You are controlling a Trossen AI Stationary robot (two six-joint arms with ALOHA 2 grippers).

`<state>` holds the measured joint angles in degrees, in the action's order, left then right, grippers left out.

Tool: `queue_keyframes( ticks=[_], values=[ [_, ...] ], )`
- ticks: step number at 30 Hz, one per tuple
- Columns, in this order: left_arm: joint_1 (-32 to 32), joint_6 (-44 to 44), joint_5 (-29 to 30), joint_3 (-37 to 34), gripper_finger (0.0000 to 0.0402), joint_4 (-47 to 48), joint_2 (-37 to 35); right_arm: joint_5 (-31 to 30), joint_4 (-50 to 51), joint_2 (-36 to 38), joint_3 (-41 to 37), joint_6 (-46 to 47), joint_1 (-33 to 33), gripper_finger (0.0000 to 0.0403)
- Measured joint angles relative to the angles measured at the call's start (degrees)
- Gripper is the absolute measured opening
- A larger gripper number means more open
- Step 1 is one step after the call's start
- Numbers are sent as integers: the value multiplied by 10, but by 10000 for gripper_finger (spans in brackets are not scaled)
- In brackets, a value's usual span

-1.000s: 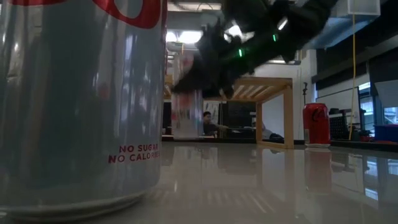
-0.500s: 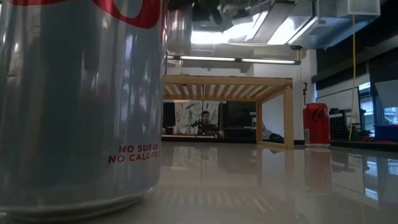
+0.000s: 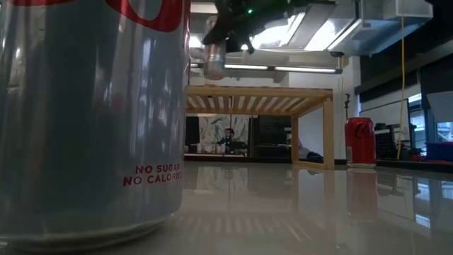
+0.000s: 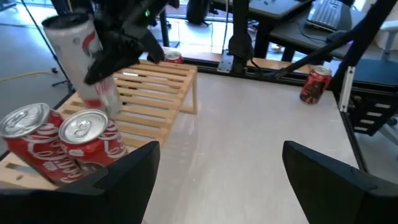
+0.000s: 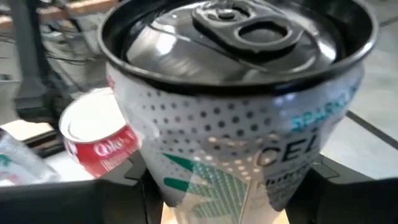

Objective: Place canned beverage on shelf
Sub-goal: Put the right black soda can on the shelf

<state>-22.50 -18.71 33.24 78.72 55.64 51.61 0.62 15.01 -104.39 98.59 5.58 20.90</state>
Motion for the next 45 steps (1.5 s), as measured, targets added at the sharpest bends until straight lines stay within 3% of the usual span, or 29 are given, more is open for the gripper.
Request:
queue_keyframes(
  ticks=[4, 39, 45],
  values=[
    [0, 1, 7, 0, 328, 0, 0, 30, -36, -32, -1, 0, 5, 215],
    [0, 13, 42, 0, 328, -1, 0, 40, -26, -61, 0, -44, -3, 217],
    [0, 13, 42, 0, 328, -1, 0, 26, -26, -61, 0, -44, -3, 256]
  ],
)
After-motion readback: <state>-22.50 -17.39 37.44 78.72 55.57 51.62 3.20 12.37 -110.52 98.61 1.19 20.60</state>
